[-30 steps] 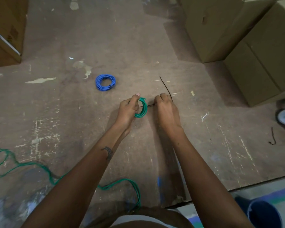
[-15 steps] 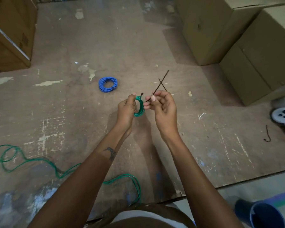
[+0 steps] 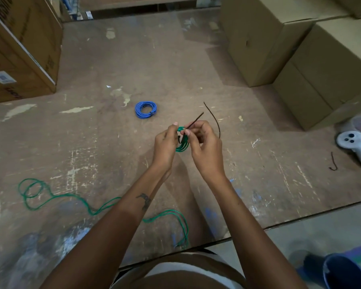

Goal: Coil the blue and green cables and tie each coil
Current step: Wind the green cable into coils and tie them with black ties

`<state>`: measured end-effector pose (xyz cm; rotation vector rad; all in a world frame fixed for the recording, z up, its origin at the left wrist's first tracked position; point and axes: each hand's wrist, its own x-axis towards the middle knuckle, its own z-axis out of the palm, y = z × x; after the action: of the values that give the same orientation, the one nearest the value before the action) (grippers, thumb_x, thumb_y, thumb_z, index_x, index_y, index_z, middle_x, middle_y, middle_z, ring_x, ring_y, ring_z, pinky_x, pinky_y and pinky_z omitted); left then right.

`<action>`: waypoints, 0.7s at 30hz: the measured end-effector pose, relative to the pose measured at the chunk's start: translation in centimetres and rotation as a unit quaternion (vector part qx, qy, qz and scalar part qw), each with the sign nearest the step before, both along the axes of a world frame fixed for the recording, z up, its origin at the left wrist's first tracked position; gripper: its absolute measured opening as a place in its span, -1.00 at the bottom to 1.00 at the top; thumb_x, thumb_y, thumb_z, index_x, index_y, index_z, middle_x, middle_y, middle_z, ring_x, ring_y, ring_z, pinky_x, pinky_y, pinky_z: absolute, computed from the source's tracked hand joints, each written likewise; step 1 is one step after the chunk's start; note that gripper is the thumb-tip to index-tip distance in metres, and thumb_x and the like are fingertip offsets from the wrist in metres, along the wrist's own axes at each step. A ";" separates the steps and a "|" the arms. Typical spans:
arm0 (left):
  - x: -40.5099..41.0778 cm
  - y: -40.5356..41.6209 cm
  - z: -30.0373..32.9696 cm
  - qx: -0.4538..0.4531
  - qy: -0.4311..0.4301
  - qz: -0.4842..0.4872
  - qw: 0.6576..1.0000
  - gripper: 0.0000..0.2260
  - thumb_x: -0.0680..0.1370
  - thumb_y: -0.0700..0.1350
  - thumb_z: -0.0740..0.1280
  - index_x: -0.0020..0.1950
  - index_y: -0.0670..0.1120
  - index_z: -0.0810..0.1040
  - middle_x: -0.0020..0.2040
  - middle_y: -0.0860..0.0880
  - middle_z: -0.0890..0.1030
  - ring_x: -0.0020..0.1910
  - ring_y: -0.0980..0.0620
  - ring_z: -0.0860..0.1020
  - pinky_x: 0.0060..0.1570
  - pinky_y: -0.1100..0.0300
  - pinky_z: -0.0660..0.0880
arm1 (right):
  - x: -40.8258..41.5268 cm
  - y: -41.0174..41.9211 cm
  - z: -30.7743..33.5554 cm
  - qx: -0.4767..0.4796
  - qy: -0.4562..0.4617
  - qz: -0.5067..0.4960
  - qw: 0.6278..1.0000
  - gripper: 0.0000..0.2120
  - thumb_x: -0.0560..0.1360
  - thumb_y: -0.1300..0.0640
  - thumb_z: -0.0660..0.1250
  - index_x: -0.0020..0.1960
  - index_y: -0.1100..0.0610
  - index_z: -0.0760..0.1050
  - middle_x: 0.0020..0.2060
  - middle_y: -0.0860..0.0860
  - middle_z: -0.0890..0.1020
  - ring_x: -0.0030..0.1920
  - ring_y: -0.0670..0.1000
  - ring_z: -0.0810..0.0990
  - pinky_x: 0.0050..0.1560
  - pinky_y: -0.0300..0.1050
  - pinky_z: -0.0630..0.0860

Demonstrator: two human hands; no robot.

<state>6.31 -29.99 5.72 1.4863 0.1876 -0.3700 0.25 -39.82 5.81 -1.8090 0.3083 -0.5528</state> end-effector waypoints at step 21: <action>-4.2 5.4 3.0 -0.032 -0.002 -0.044 0.999 -0.68 0.55 0.15 0.27 -0.02 -0.09 0.59 -0.24 -0.11 0.39 -0.19 -0.06 0.36 -0.12 -0.02 0.32 | -3.6 6.9 1.0 -0.189 -0.148 -0.040 0.970 -0.82 0.62 0.48 0.29 0.10 0.33 0.63 0.11 0.14 0.71 0.16 0.08 0.68 0.21 -0.13 0.57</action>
<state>2.06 -24.57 8.75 1.4358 0.1066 -0.4397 -3.36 -32.91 6.81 -2.0477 0.0733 -0.9793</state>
